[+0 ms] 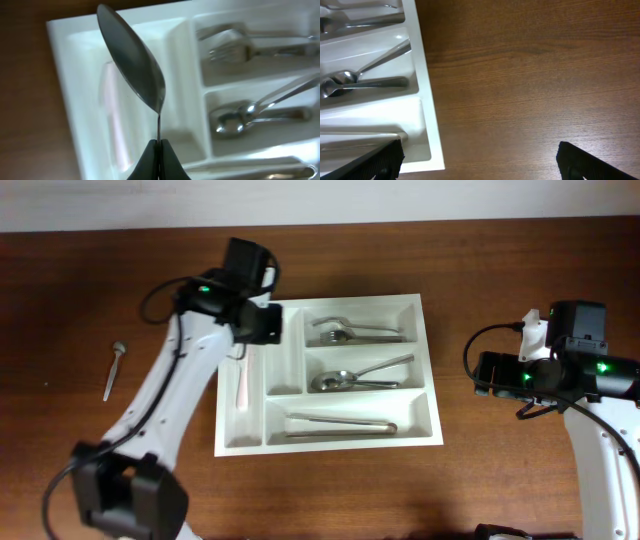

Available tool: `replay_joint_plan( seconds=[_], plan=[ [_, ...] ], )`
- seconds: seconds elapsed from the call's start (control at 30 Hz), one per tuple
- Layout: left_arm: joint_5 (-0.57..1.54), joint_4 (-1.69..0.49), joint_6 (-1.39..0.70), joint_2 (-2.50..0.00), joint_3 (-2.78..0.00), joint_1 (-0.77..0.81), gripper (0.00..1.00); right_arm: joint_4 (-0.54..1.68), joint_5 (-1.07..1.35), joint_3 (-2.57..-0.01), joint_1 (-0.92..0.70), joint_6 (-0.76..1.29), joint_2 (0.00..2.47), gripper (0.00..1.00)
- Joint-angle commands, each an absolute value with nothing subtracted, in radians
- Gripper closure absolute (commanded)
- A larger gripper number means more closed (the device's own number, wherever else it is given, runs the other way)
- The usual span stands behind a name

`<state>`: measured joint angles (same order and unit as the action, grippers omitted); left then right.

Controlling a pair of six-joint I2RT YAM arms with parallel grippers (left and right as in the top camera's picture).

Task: Pack container
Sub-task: 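Place the spoon into the second-left compartment and release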

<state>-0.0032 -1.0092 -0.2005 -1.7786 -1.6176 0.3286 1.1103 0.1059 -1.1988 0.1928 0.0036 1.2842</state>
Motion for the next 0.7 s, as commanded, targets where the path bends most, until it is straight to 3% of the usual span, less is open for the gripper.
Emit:
replay_joint_plan(
  seconds=[0.0,0.43,0.47,0.5,0.53,0.6,0.67],
  plan=[
    [0.040,-0.950,-0.288,-1.904,-1.621,0.373,0.98,1.111,0.105,-1.219,0.190,0.005,1.280,0.01],
    [0.075,-0.882,-0.290,-2.127,-1.621,0.382,0.97,1.111,0.105,-1.219,0.190,0.005,1.280,0.01],
    [0.075,-0.882,-0.291,-2.127,-1.621,0.382,0.92,1.111,0.105,-1.219,0.190,0.005,1.280,0.01],
    [0.075,-0.883,-0.291,-2.127,-1.621,0.382,0.82,1.111,0.105,-1.219,0.190,0.005,1.280,0.01],
    [0.075,-0.884,-0.291,-2.127,-1.621,0.382,0.65,1.111,0.105,-1.219,0.190,0.005,1.280,0.01],
    [0.075,-0.910,-0.290,-2.123,-1.646,0.382,0.47,1.111,0.105,-1.219,0.190,0.005,1.280,0.01],
    [0.069,-0.944,-0.278,-2.118,-1.684,0.381,0.47,1.111,0.105,-1.219,0.190,0.005,1.280,0.01]
  ],
)
